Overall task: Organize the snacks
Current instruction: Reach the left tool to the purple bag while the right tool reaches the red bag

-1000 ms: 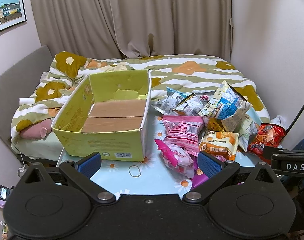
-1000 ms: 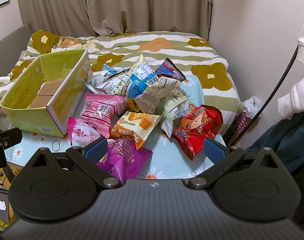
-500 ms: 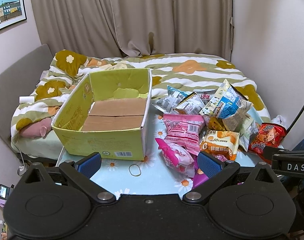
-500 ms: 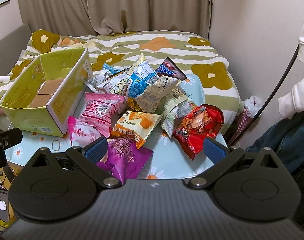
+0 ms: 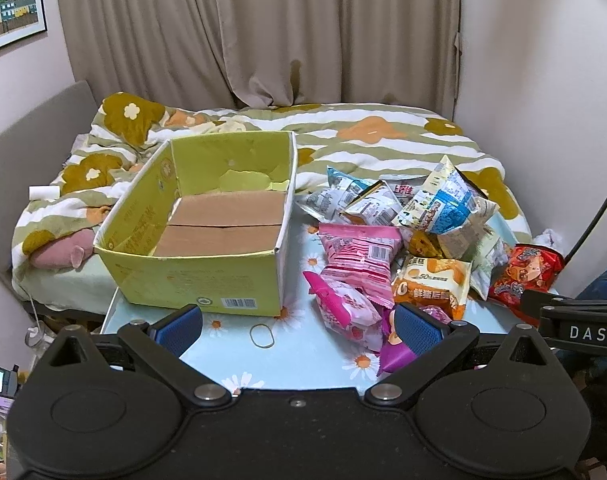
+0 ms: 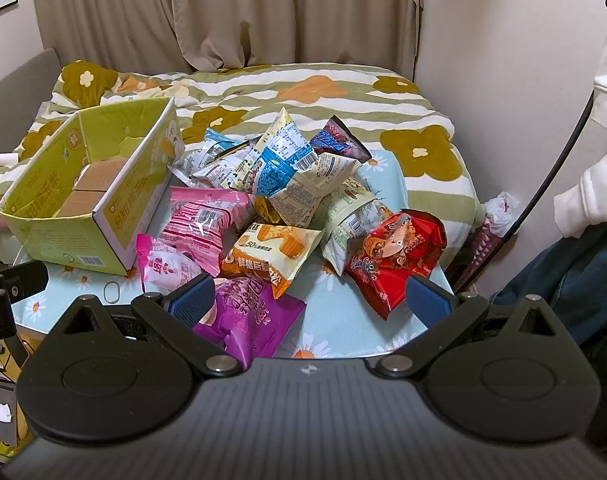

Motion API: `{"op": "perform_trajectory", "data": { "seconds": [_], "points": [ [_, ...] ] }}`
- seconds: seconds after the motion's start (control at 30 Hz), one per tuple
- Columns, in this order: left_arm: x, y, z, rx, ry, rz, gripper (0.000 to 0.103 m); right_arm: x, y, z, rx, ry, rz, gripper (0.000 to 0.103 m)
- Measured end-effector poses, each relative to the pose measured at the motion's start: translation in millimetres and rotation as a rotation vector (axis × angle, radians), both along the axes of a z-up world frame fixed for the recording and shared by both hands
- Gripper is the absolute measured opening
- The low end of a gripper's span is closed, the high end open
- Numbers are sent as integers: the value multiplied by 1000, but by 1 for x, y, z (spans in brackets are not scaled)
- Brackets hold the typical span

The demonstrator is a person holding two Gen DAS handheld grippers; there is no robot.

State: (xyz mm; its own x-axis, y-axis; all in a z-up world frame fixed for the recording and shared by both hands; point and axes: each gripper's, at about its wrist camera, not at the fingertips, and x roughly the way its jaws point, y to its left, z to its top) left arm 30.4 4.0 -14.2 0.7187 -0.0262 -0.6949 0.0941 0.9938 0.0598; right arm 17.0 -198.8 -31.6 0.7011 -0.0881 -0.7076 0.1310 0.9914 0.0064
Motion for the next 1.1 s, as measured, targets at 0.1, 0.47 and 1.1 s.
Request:
{"op": "perform_trajectory", "data": {
  "seconds": [0.1,0.47,1.1],
  "points": [
    [4,0,0,-20,18,-13,103,0,0,0,-2,3,-4,103],
    [31,-25,-36,-92,145,-163,103,0,-26,-12,16,9,-111,103],
    [89,-99,-129,-113,362,-98,103,76,-126,-91,66,46,-31,103]
  ]
}}
